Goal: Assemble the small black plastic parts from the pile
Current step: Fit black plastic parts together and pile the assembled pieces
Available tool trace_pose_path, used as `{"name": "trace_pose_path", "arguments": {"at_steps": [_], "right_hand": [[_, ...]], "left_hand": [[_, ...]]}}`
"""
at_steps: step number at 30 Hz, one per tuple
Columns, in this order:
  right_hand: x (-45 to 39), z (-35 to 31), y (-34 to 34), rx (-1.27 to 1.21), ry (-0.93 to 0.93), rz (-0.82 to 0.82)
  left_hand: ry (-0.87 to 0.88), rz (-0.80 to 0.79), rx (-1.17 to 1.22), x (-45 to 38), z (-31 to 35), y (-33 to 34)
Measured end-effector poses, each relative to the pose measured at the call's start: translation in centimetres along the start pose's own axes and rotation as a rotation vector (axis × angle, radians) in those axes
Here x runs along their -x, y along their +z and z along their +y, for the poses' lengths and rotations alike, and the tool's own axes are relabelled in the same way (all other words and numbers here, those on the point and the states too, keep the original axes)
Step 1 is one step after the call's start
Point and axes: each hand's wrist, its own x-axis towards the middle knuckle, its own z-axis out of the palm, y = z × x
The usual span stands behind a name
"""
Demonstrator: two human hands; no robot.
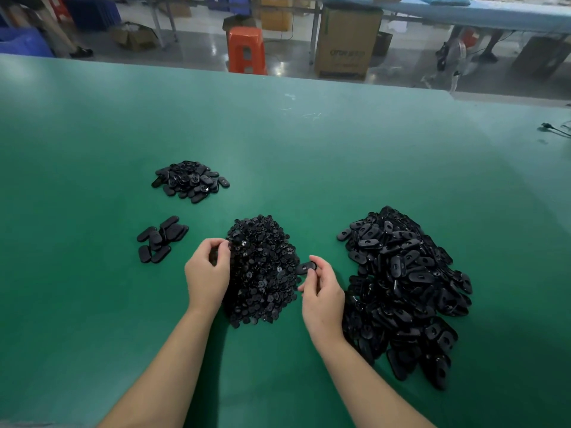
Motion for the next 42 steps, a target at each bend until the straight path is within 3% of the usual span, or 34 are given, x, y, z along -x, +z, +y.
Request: {"name": "trace_pose_path", "arguments": {"at_steps": [3, 9, 14, 24, 32, 42], "right_hand": [[0.0, 0.0, 0.1, 0.001, -0.005, -0.013], [0.0, 0.1, 0.2, -0.014, -0.014, 0.010], [-0.1, -0.1, 0.1, -0.041, -0.018, 0.030], [0.0, -0.3, -0.1, -0.085, -0.032, 0.058], [0.1, -0.5, -0.2, -0.096, -0.027, 0.039], [0.2, -0.4, -0.2, -0.064, -0.037, 0.036]], "left_hand": [[-0.027, -0.017, 0.173, 0.9, 1.6, -0.2], [-0.012, -0.283, 0.311, 2.6, 5.4, 1.4], [-0.170, -0.422, 0.389, 3.0, 6.1, 2.7], [-0.282, -0.541, 0.503, 3.5, 6.7, 3.2], [-0.327, -0.535, 0.408, 3.7, 6.5, 3.8], [-0.213, -0.521, 0.172, 3.9, 6.6, 4.5]]}}
